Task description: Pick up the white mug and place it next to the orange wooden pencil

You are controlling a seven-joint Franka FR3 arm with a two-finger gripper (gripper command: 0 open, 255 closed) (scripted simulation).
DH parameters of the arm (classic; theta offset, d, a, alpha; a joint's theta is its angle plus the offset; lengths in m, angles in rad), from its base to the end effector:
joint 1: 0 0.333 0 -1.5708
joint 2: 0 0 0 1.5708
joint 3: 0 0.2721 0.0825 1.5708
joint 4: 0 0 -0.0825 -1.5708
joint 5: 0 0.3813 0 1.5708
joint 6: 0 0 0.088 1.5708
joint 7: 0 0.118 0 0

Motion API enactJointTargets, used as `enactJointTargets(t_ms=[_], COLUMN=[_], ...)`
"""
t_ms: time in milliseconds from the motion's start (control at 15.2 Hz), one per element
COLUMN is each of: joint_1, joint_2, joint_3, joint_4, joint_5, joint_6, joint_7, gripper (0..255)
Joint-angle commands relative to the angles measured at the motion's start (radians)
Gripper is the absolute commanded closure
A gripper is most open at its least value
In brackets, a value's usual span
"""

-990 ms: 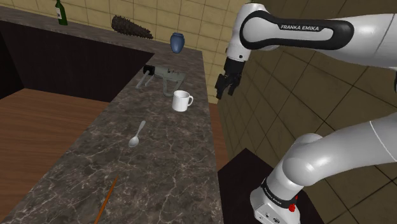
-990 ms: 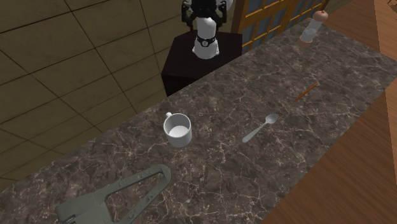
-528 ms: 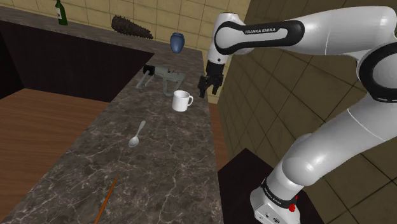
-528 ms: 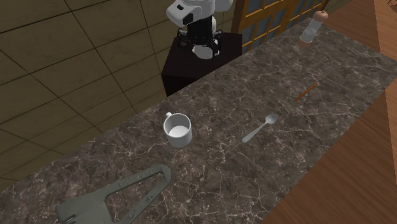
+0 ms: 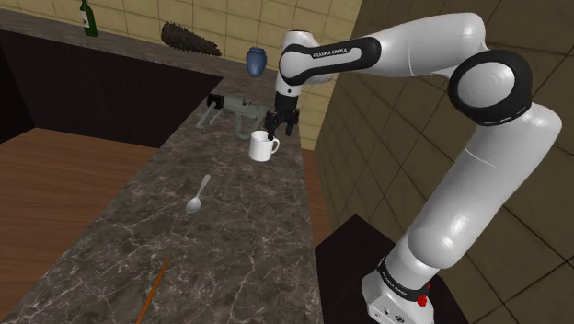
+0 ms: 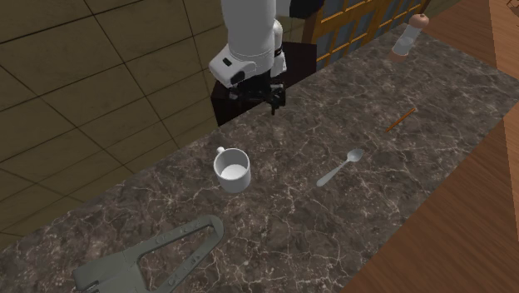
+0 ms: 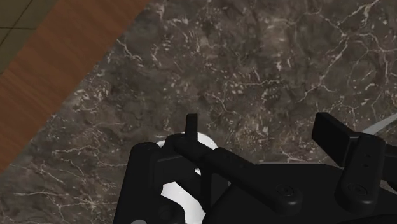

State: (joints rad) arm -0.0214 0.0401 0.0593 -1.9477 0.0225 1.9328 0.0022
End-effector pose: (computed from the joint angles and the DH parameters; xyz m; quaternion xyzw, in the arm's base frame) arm 0.5563 0.0227 0.4000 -0.9995 -0.0136 0.0277 0.0110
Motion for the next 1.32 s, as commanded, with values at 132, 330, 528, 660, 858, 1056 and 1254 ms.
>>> enactJointTargets(t_ms=[132,330,528,660,858,1056,1254], joint_1=[0.003,0.007,0.011,0.014,0.014,0.014,0.014], joint_2=[0.164,0.288,0.419,0.481,0.488,0.498,0.504], joint_3=[0.0,-0.003,-0.006,-0.008,-0.008,-0.009,-0.009], joint_4=[0.16,0.292,0.446,0.525,0.495,0.47,0.457], joint_5=[-0.018,-0.03,-0.041,-0.045,-0.046,-0.046,-0.047], joint_6=[0.004,-0.004,-0.027,-0.043,-0.007,0.029,0.047], joint_7=[0.008,0.011,0.013,0.014,0.014,0.015,0.015], gripper=[0,0,0,0,0,0,0])
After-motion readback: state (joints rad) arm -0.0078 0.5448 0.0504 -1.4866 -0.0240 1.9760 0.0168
